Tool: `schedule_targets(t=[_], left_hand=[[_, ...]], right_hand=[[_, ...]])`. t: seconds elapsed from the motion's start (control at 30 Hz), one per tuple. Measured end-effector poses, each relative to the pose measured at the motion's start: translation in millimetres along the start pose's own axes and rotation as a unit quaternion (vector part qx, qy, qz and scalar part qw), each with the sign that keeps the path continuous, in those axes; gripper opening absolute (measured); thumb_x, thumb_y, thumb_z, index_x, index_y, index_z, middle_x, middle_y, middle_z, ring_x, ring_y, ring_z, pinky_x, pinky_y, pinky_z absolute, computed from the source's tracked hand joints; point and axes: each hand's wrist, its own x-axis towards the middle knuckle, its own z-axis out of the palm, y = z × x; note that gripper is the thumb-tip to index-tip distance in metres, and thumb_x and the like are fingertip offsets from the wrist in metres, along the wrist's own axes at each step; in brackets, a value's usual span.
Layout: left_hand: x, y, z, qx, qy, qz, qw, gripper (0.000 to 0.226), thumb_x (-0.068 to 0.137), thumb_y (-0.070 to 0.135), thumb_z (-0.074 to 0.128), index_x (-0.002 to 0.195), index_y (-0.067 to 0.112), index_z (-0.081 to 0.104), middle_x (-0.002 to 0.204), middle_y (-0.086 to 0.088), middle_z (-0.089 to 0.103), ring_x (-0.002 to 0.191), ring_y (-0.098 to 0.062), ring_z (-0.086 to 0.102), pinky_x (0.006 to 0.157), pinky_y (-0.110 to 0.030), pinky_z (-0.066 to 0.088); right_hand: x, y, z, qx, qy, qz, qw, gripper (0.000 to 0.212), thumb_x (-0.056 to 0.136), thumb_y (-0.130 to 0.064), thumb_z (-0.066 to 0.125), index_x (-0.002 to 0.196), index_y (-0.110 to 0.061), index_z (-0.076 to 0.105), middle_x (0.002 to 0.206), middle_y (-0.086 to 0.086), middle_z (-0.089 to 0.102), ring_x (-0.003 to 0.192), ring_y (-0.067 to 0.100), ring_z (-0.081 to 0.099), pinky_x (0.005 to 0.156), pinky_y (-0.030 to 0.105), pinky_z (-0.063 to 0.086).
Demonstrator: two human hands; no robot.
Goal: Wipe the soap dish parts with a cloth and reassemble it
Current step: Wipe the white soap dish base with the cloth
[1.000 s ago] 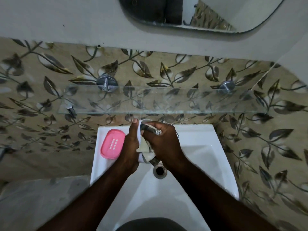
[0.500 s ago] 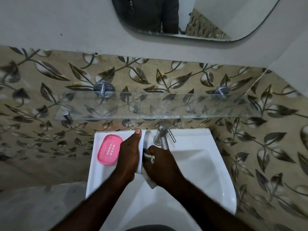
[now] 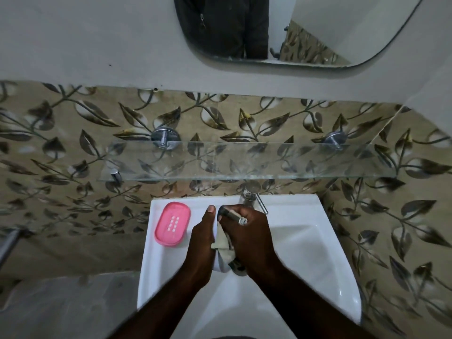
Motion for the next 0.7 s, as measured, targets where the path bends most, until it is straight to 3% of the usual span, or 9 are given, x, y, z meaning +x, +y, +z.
schedule_targets(t=[0.1,0.2,0.27,0.33,0.4,0.47,0.5,0.6,0.7], left_hand=[[5.4,8.9,-7.7,0.04,0.06,0.007,0.997,0.045,0.082,0.059,0.054,0.08,0.021,0.079,0.076,-0.007,0.076,0.072,-0.024,0.073,0.06,-0.032,0.055],[17.9,15.6,-14.9,0.096,0.142,0.047,0.984,0.033,0.083,0.06,0.055,0.073,0.038,0.077,0.071,0.006,0.076,0.081,-0.023,0.07,0.073,-0.035,0.054],[20.2,16.9,-9.7,0.146,0.131,0.065,0.978,0.041,0.073,0.066,0.059,0.084,0.031,0.077,0.084,0.004,0.077,0.093,-0.026,0.069,0.089,-0.043,0.053],[19.8,16.2,-4.1,0.137,0.119,0.044,0.982,0.057,0.058,0.072,0.061,0.088,0.026,0.076,0.09,0.002,0.074,0.099,-0.028,0.069,0.096,-0.047,0.05],[20.4,15.0,-1.9,0.133,0.116,0.052,0.983,0.058,0.055,0.072,0.064,0.09,0.028,0.076,0.093,0.0,0.075,0.095,-0.022,0.07,0.09,-0.043,0.055],[20.1,15.0,-4.6,0.151,0.095,0.07,0.981,0.067,0.058,0.072,0.066,0.11,0.03,0.068,0.109,0.0,0.072,0.092,-0.012,0.07,0.079,-0.032,0.056],[20.0,14.7,-7.0,0.166,0.09,0.061,0.98,0.077,0.058,0.071,0.067,0.122,0.03,0.06,0.116,0.0,0.068,0.096,-0.012,0.068,0.081,-0.032,0.055],[18.5,12.5,-13.7,0.187,0.099,0.016,0.977,0.096,0.054,0.069,0.075,0.133,0.02,0.05,0.127,-0.006,0.062,0.113,-0.025,0.061,0.099,-0.049,0.049],[15.8,9.0,-12.0,0.212,0.089,0.038,0.973,0.076,0.058,0.063,0.076,0.112,0.011,0.065,0.107,-0.012,0.072,0.1,-0.028,0.068,0.093,-0.053,0.052]], right_hand=[[-1.9,1.2,-5.1,-0.086,-0.119,-0.063,0.987,0.022,0.083,0.0,0.065,0.071,-0.016,0.07,0.068,0.0,0.07,0.064,0.006,0.065,0.061,0.017,0.048],[-0.2,6.0,-14.1,-0.247,-0.273,-0.065,0.928,0.027,0.074,-0.013,0.059,0.054,-0.031,0.059,0.057,-0.014,0.06,0.053,0.001,0.059,0.054,0.019,0.043],[1.1,9.7,-18.0,-0.365,-0.281,-0.1,0.882,0.011,0.07,-0.028,0.052,0.066,-0.031,0.062,0.071,-0.01,0.066,0.064,0.007,0.062,0.058,0.022,0.041],[6.5,12.0,-21.0,-0.408,-0.201,-0.132,0.881,0.015,0.073,-0.032,0.055,0.081,-0.028,0.067,0.087,-0.005,0.071,0.082,0.013,0.062,0.064,0.021,0.035],[14.6,13.1,-25.1,-0.35,-0.087,-0.085,0.929,0.012,0.081,-0.022,0.064,0.09,-0.027,0.07,0.091,-0.004,0.073,0.088,0.015,0.065,0.07,0.022,0.041],[21.1,14.6,-32.3,-0.183,-0.014,0.024,0.983,0.019,0.083,-0.017,0.071,0.101,-0.024,0.069,0.099,-0.003,0.073,0.095,0.017,0.067,0.082,0.025,0.05],[21.2,15.0,-35.6,-0.108,-0.008,0.066,0.992,0.025,0.084,-0.019,0.073,0.108,-0.024,0.068,0.106,-0.003,0.071,0.099,0.018,0.067,0.088,0.03,0.052],[11.8,18.2,-40.8,-0.027,-0.066,0.087,0.994,0.035,0.083,-0.028,0.076,0.116,-0.031,0.064,0.103,-0.006,0.074,0.093,0.014,0.071,0.082,0.032,0.057],[-3.2,23.1,-34.1,-0.039,-0.156,0.059,0.985,0.027,0.08,-0.032,0.078,0.105,-0.034,0.069,0.084,0.001,0.076,0.068,0.024,0.073,0.055,0.036,0.056]])
